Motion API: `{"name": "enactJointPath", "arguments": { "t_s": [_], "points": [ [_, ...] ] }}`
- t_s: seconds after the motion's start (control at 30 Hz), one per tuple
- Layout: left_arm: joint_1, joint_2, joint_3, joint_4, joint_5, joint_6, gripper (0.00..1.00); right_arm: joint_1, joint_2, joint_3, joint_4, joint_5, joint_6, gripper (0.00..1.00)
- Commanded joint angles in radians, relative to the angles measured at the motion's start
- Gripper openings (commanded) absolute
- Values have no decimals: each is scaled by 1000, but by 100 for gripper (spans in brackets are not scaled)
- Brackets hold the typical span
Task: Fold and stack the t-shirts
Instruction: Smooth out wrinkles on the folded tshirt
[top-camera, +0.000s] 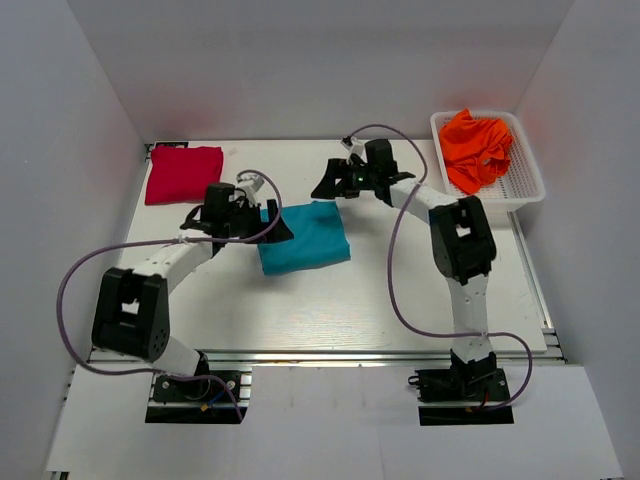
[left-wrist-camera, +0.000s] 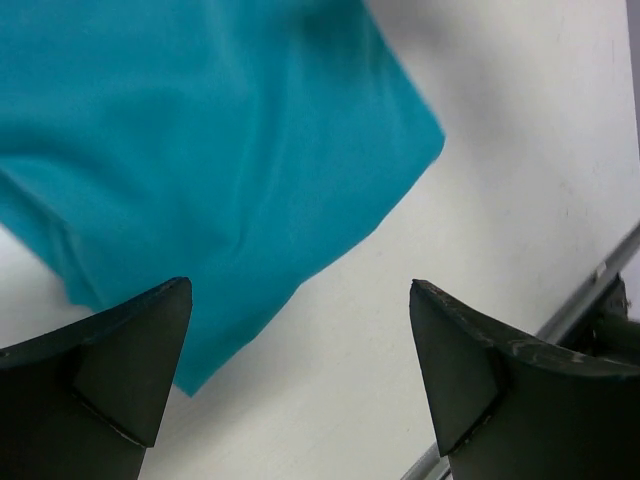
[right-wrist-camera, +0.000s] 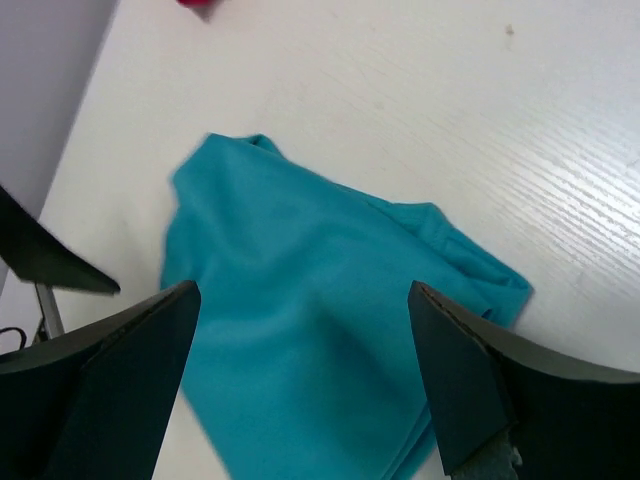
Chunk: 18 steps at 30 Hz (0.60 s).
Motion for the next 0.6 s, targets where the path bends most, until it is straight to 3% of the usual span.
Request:
{"name": "enactJointPath", "arguments": {
  "t_s": [0.0,0.07,0.3,0.57],
  "points": [
    [-3,-120,71,-106,-154,6,100,0,-260,-112,59,20,-57,90],
    [8,-144,71,-160,-288,-36,100,-1,-393,-275,129,75,-60,90],
    [19,-53,102,-229,-412,-99,100,-4,-694,-656,208,262,-51,90],
    [28,154,146,-132,-383,-129,96,-6,-892,-785,150,327,-54,90]
  ]
}}
